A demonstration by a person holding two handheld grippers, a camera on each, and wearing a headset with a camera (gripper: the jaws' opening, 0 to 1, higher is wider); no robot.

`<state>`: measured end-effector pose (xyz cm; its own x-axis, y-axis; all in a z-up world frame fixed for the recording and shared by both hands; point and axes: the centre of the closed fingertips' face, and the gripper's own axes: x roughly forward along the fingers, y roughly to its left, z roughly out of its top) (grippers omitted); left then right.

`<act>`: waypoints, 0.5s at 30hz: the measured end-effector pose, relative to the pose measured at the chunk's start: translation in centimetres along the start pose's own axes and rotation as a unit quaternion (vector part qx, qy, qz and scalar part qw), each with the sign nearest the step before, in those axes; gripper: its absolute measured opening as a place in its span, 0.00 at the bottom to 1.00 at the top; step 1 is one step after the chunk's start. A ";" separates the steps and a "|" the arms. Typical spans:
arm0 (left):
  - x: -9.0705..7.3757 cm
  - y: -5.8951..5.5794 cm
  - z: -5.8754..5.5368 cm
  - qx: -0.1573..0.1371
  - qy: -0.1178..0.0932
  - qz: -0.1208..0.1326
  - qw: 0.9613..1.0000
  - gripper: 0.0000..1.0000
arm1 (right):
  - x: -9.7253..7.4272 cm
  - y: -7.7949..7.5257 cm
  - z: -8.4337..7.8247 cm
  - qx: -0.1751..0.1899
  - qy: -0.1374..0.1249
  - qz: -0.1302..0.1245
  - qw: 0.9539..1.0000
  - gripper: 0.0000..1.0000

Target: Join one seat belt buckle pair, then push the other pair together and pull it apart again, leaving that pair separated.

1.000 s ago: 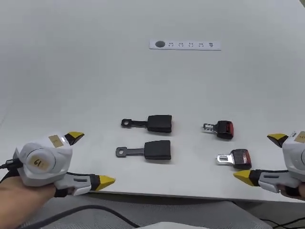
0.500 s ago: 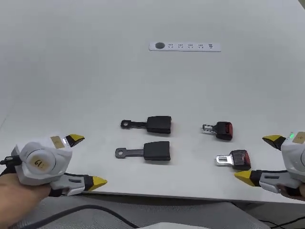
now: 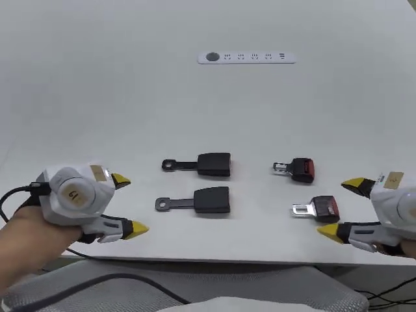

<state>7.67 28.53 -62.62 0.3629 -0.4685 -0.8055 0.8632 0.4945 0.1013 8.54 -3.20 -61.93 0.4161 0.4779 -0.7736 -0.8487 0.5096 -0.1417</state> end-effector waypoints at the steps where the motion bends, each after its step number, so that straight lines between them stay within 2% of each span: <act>1: 0.2 -0.2 0.3 0.006 -0.002 -0.003 1.000 0.58 | 0.1 0.1 0.0 -0.003 0.001 0.002 1.000 0.54; 7: 1.8 -1.1 1.9 0.026 0.004 -0.026 0.999 0.52 | 0.8 0.0 -0.1 -0.020 0.007 0.016 1.000 0.50; 8: 2.1 -1.2 2.6 0.039 -0.004 -0.028 0.999 0.49 | 1.0 0.0 -0.2 -0.025 0.011 0.020 0.999 0.49; 10: 2.6 -1.2 3.1 0.048 -0.004 -0.031 0.998 0.44 | 1.4 0.1 -0.5 -0.036 0.019 0.026 0.999 0.48; 15: 3.7 -1.3 4.5 0.060 -0.011 -0.038 0.997 0.42 | 1.7 -0.1 -0.7 -0.059 0.030 0.036 0.997 0.46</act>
<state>9.47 22.87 -63.05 0.3020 -0.5174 -0.8007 0.9237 0.3665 0.1115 9.09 -2.89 -63.65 0.3361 0.4646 -0.8193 -0.9096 0.3858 -0.1544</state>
